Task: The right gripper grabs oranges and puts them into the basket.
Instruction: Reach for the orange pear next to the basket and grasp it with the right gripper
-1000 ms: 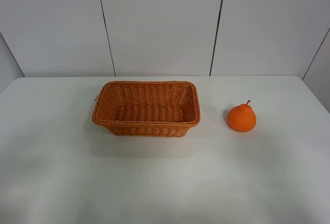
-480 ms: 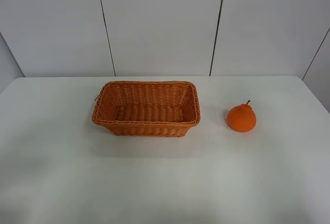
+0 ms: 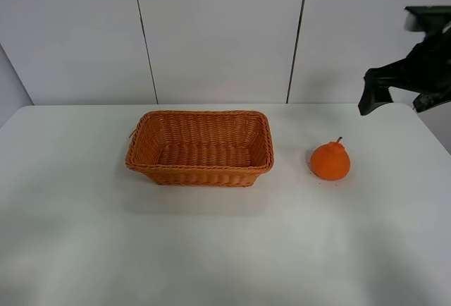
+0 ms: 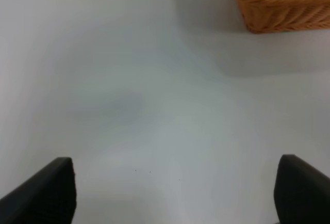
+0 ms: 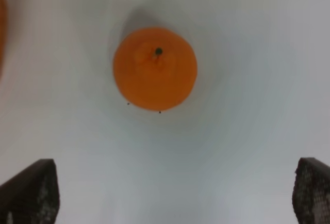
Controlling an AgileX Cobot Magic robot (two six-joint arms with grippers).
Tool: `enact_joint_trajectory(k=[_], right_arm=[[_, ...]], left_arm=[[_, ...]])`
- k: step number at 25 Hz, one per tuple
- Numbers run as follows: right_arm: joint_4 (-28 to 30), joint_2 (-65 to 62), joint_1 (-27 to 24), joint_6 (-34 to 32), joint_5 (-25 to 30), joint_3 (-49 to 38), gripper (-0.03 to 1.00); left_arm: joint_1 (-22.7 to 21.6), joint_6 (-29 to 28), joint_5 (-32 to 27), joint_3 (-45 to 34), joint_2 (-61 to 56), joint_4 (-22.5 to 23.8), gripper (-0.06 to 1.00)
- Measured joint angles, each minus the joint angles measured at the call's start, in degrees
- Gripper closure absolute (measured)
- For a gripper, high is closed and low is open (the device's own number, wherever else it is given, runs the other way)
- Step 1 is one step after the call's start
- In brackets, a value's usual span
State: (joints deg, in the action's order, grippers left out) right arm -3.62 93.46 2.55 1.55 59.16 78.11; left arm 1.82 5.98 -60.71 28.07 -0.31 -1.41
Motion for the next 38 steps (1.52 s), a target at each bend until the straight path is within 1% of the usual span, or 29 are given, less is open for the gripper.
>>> enact_joint_trajectory(k=[4,8,11,15,21,27,36,37,38], right_arm=[[-0.61,12.24,0.49,1.6,1.41,7.6,0.28],[-1.25,18.52,1.89,2.36,3.1,11.61,0.28],[-1.32,20.1,3.24,2.36,2.9,11.9,0.28],[-1.27,20.98,4.22,2.3,1.13,12.07,0.28],[0.29,24.71,4.49,1.18,0.1,12.15,0.28],[2.73,29.54,4.49,-1.98,-2.56,12.15,0.28],[2.92,34.55,4.49,-2.14,-3.74,12.19,0.28],[2.92,34.7,4.49,-2.14,-3.86,12.19,0.28],[2.92,34.75,4.49,-2.14,-4.03,12.19,0.3]], left_arm=[[0.0,0.0,0.0,0.0,0.0,0.0,0.06],[0.0,0.0,0.0,0.0,0.0,0.0,0.06],[0.0,0.0,0.0,0.0,0.0,0.0,0.06],[0.0,0.0,0.0,0.0,0.0,0.0,0.06],[0.0,0.0,0.0,0.0,0.0,0.0,0.06],[0.0,0.0,0.0,0.0,0.0,0.0,0.06],[0.0,0.0,0.0,0.0,0.0,0.0,0.06],[0.0,0.0,0.0,0.0,0.0,0.0,0.06],[0.0,0.0,0.0,0.0,0.0,0.0,0.06]])
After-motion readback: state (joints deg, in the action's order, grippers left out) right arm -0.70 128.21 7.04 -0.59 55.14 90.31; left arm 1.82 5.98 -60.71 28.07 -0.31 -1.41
